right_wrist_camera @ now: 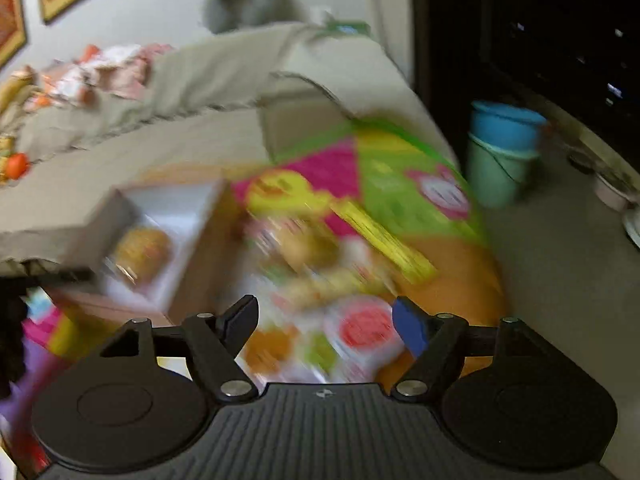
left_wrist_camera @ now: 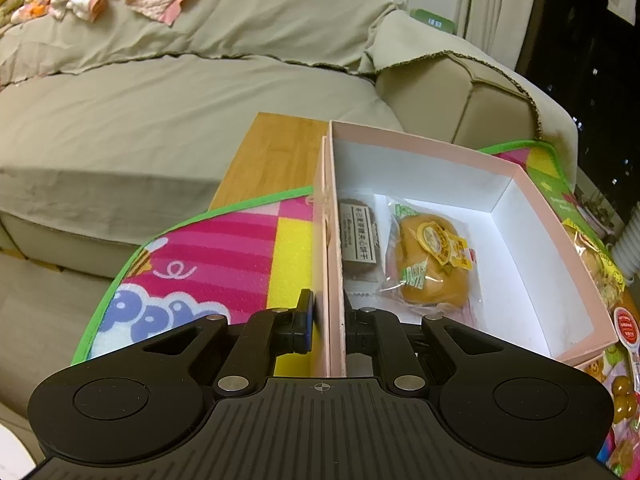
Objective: Organize objects
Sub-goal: 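Grasp the white-labelled cookie packet with the right tool and place it in the box, then grasp the red hawthorn stick packet with the right tool and place it in the box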
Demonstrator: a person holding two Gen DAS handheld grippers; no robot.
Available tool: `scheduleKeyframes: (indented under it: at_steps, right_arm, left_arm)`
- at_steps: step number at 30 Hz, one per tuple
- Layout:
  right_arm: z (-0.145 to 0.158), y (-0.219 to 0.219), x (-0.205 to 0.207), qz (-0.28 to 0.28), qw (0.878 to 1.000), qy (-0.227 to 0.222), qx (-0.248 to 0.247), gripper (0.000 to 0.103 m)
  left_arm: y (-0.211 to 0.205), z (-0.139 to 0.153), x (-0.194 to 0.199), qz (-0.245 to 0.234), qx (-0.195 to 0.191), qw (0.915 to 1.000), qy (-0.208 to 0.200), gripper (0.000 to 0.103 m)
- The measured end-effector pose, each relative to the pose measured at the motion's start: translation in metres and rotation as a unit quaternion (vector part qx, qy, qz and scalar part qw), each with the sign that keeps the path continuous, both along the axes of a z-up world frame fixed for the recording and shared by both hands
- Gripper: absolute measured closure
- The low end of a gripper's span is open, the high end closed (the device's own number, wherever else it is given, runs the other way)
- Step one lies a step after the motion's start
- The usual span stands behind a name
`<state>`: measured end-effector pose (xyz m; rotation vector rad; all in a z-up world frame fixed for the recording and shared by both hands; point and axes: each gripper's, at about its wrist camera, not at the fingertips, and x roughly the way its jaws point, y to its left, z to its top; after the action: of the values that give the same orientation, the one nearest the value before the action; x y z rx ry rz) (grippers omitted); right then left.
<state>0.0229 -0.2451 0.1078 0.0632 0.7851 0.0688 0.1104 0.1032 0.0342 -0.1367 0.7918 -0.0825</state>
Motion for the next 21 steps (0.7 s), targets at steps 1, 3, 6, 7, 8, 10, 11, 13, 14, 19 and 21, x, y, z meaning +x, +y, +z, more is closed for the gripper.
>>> scheduleKeyframes:
  at_steps: [1,3,6,7,8,10,11,13,14,19,21]
  right_arm:
    - [-0.006,-0.006,-0.007,-0.006,1.000,0.010,-0.002,0.021]
    - [-0.020,-0.010,-0.023,-0.009,0.999,0.040,0.001,0.019]
    - [-0.039,-0.005,-0.046,0.011,0.996,0.089,0.011,0.019]
    - [-0.044,-0.001,-0.051,0.023,0.994,0.102,0.016,0.019]
    - [-0.048,0.004,-0.056,0.037,0.993,0.113,0.023,0.019]
    - [-0.055,0.014,-0.062,0.067,0.987,0.139,0.045,0.019]
    - [-0.057,0.020,-0.060,0.078,0.985,0.147,0.051,0.019]
    - [-0.059,0.030,-0.055,0.092,0.985,0.139,0.048,0.019]
    - [-0.060,0.034,-0.050,0.093,0.986,0.131,0.047,0.019]
    - [-0.067,0.053,-0.022,0.090,0.990,0.099,0.047,0.018]
    - [-0.068,0.063,-0.022,0.101,0.990,0.090,0.028,0.018]
  left_arm:
    - [0.000,0.000,-0.001,-0.001,0.001,1.0000,0.000,0.090]
    - [-0.001,0.000,-0.001,-0.004,0.003,1.0000,0.001,0.090]
    - [-0.002,0.000,-0.002,-0.005,0.005,1.0000,0.002,0.090]
    - [-0.002,0.000,-0.002,-0.006,0.006,1.0000,0.003,0.090]
    - [-0.002,0.000,-0.002,-0.006,0.006,1.0000,0.003,0.089]
    - [-0.003,0.001,-0.002,-0.007,0.006,1.0000,0.003,0.089]
    - [-0.003,0.001,-0.003,-0.007,0.006,1.0000,0.003,0.089]
    - [-0.004,0.001,-0.003,-0.005,0.004,1.0000,0.003,0.089]
    - [-0.004,0.001,-0.003,-0.005,0.004,1.0000,0.003,0.089]
    - [-0.006,0.001,-0.004,-0.006,0.007,0.9999,0.005,0.089]
    - [-0.006,0.001,-0.005,-0.007,0.008,0.9999,0.005,0.089]
